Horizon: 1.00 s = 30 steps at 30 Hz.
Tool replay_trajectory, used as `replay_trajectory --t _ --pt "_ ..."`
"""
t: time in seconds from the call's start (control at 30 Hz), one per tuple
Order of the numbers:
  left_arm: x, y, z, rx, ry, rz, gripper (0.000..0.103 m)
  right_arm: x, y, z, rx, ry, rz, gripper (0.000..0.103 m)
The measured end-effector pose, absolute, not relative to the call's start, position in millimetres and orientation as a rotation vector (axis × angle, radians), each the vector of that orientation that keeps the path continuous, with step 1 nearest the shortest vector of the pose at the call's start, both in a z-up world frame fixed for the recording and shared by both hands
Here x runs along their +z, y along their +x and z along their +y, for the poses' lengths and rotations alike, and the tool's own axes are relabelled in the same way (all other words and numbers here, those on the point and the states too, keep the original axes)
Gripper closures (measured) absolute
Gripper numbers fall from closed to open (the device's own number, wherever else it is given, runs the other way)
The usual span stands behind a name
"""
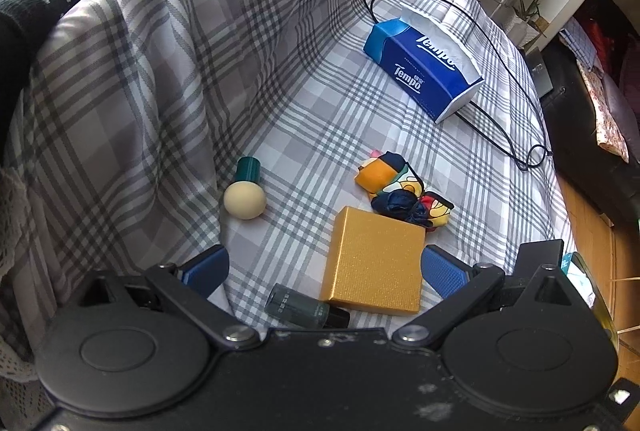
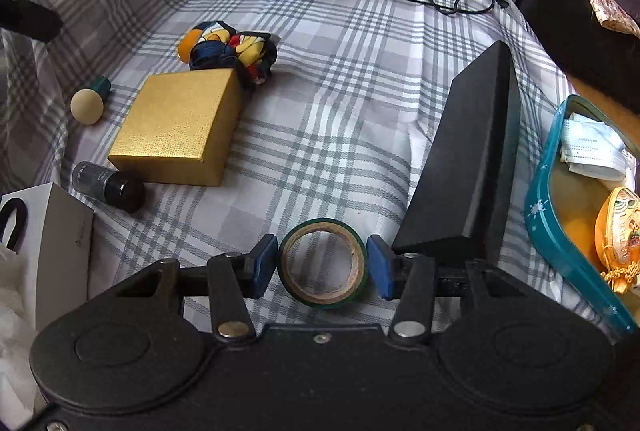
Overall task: Organize soft objects
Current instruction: 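Grasp the patterned orange-and-navy fabric pouch with the left tool while the right tool holds the tape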
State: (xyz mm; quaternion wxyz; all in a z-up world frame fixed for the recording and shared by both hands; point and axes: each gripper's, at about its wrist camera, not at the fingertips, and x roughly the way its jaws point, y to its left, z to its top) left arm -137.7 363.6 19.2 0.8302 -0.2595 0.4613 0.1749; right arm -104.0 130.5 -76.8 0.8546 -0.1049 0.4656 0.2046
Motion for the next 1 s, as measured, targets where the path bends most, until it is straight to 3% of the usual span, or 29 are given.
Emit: replay_trajectory --t 0.23,0.63,1.0 --pt "6 -94 353 0.366 -0.566 0.991 0.001 -69 -110 125 0.488 -0.197 0.833 0.054" --pt "-27 -3 315 0.374 -0.499 1.059 0.001 -64 -105 118 0.555 -0.096 0.799 0.054" --pt "-82 33 313 0.451 -0.504 1.151 0.001 -61 -104 114 0.563 -0.066 0.789 0.054"
